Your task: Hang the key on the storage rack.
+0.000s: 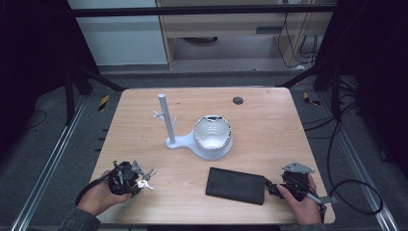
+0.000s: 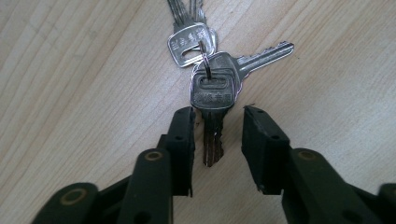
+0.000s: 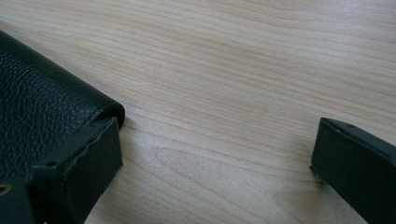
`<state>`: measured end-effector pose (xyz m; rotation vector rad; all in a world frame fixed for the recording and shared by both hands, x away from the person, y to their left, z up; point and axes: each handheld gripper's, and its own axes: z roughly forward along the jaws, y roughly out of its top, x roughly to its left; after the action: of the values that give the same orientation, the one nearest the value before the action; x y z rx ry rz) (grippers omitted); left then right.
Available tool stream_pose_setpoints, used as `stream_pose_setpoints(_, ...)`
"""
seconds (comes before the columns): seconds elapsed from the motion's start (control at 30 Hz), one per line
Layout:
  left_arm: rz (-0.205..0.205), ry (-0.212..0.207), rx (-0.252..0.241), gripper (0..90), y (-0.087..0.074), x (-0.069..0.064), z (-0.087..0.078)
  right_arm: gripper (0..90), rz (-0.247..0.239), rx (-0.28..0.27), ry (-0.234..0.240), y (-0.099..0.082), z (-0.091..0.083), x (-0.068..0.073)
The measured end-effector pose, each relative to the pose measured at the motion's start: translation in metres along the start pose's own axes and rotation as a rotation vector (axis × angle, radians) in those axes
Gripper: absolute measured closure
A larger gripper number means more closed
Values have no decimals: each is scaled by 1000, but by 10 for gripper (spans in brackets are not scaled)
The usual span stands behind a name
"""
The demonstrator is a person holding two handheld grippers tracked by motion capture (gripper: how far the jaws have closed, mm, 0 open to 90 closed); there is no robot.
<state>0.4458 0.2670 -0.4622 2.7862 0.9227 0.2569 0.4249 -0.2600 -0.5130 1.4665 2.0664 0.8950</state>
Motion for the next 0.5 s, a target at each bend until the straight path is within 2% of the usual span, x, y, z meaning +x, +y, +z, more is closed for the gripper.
stream_pose_setpoints(0.1, -20, -4, 1, 619, 2, 3, 3, 19, 0, 0, 0, 0, 0, 0)
stream_pose_setpoints(0.17, -41, -43, 0, 624, 3, 7, 4, 19, -1, 0, -1, 0, 0, 0)
stream_pose_setpoints(0.2, -50, -80, 3, 629, 3, 8, 4, 20, -1, 0, 0, 0, 0, 0)
stream_pose_setpoints(0.23, -42, -92, 4, 624, 3, 9, 4, 19, -1, 0, 0, 0, 0, 0)
stream_pose_setpoints(0.3, -39, -90, 20, 675, 5, 10, 4, 19, 0, 0, 0, 0, 0, 0)
stream_pose_setpoints(0.37, -41, -84, 31, 805, 5, 11, 4, 19, -1, 0, 0, 0, 0, 0)
stream_pose_setpoints(0.47, -44, -82, 26, 816, 6, 11, 4, 19, 0, 0, 0, 0, 0, 0)
stream_pose_setpoints(0.5, -47, -69, 15, 816, 6, 9, 4, 19, 0, 0, 0, 0, 0, 0)
